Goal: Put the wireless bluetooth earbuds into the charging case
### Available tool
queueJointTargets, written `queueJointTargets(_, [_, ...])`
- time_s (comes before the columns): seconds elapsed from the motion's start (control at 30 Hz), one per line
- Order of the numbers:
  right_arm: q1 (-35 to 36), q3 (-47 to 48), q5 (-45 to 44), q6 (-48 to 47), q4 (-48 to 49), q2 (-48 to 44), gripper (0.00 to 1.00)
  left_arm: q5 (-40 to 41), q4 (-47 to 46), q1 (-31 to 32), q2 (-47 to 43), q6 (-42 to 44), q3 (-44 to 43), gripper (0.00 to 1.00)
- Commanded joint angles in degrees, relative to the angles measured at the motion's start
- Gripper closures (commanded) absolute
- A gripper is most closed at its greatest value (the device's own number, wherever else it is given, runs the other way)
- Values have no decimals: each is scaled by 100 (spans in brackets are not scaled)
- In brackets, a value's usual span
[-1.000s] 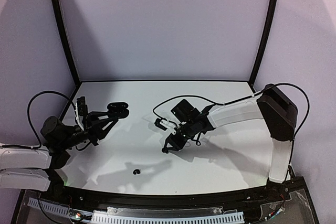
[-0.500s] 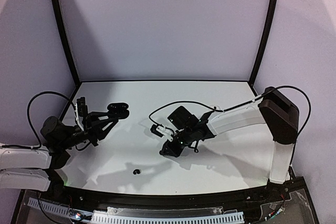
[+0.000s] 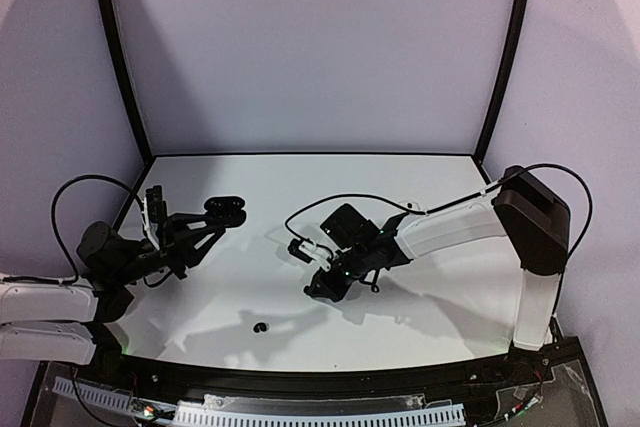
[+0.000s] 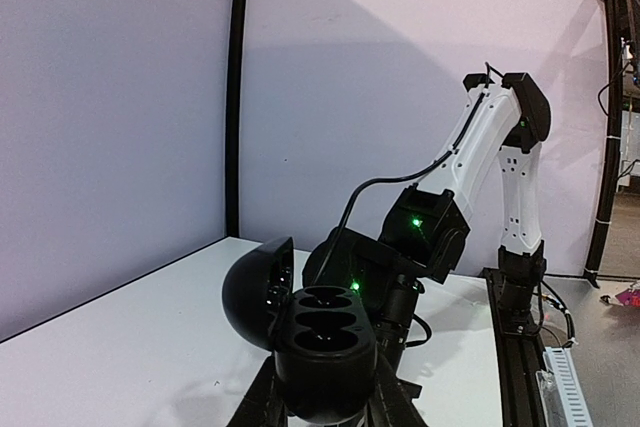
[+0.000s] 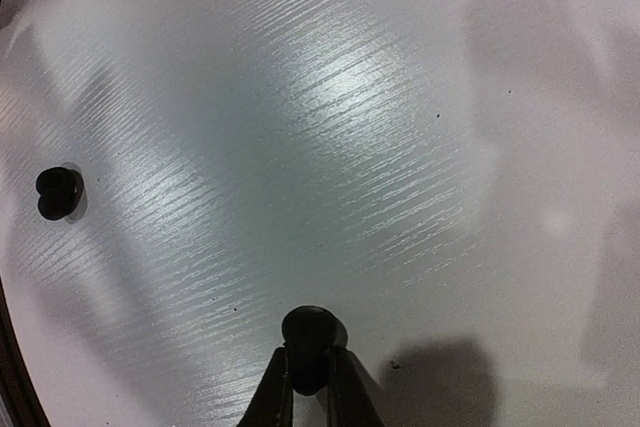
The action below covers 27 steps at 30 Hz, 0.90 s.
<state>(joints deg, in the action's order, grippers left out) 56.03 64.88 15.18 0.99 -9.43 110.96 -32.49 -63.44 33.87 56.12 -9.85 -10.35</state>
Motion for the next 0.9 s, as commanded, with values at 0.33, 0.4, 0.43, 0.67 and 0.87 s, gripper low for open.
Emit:
queueJointTargets(0.33, [31, 264, -42, -62, -94, -65, 90, -91, 6, -39, -92, 35, 53, 99])
queueJointTargets(0.4, [31, 247, 19, -62, -87, -72, 95, -91, 7, -38, -92, 38, 51, 99])
queueJointTargets(0.43, [31, 245, 29, -64, -90, -78, 97, -91, 7, -38, -92, 41, 51, 99])
queueJointTargets(0.67, [19, 213, -162, -303, -380, -787, 100, -127, 82, -38, -89, 72, 38, 99])
queueJointTargets(0.87, [44, 1134, 194, -1177, -1657, -1981, 100, -492, 119, -38, -4, 59, -16, 99])
